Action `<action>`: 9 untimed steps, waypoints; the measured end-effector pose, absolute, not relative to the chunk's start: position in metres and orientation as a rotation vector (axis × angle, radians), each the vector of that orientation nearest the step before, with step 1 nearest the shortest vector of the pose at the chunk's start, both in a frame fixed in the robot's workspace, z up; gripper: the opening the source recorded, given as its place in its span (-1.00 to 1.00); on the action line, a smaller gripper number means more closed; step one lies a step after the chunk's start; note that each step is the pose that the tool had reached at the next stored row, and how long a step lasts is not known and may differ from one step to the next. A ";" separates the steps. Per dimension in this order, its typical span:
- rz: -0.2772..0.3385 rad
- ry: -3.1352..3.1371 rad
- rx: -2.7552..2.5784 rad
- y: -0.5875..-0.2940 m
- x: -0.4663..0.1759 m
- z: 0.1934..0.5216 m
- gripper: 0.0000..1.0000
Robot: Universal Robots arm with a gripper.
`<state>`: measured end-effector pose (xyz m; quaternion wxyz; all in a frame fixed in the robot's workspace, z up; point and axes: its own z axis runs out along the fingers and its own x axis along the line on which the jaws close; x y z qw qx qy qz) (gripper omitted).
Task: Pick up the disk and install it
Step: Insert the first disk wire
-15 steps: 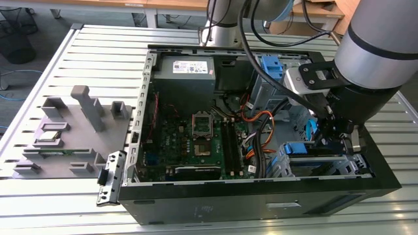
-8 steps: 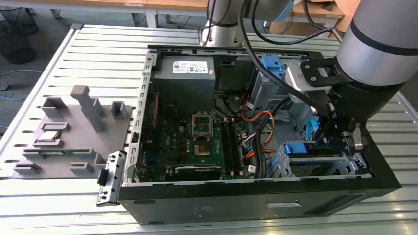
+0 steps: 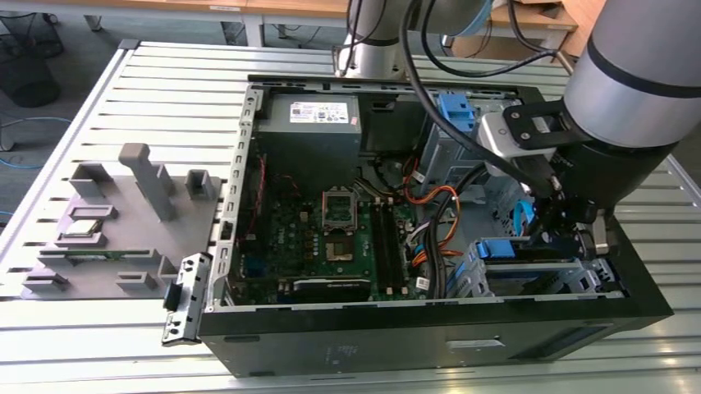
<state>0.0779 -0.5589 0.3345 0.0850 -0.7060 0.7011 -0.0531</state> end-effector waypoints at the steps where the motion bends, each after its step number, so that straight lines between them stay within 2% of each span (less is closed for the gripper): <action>1: -0.159 2.090 -2.105 -0.559 0.078 0.334 -0.67; 9: -0.163 2.086 -2.100 -0.559 0.076 0.333 -0.67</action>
